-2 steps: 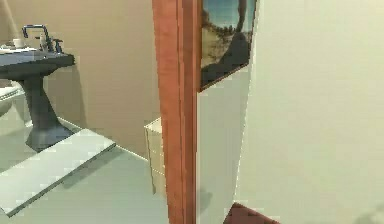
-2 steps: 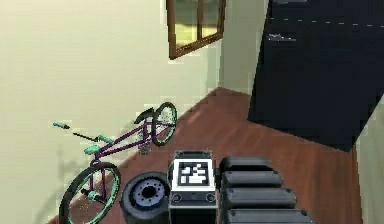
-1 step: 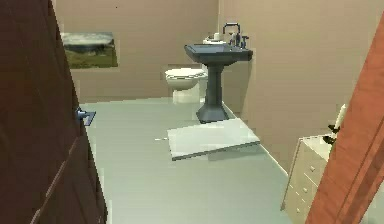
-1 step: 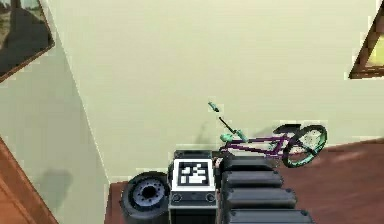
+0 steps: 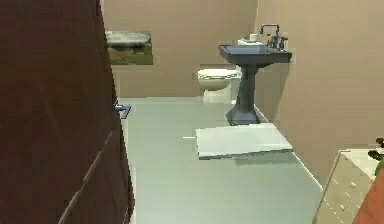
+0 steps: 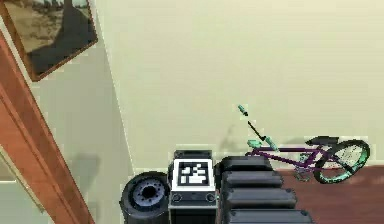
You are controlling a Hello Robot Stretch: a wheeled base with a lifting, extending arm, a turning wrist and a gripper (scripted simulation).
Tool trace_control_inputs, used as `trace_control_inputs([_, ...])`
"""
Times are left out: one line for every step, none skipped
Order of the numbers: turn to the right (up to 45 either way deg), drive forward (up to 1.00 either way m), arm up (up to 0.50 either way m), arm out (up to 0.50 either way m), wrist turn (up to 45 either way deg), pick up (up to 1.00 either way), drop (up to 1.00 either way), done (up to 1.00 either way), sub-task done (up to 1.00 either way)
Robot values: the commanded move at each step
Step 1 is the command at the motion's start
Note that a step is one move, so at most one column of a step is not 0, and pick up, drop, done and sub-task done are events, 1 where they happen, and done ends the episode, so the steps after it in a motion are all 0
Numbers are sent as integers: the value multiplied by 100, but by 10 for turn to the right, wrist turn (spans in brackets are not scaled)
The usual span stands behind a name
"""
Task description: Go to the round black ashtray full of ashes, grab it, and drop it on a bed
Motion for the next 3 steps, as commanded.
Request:
trace_control_inputs([0, 95, 0, 0, 0, 0, 0, 0, 0])
trace_control_inputs([-180, 0, 0, 0, 0, 0, 0, 0, 0])
trace_control_inputs([0, 60, 0, 0, 0, 0, 0, 0, 0])
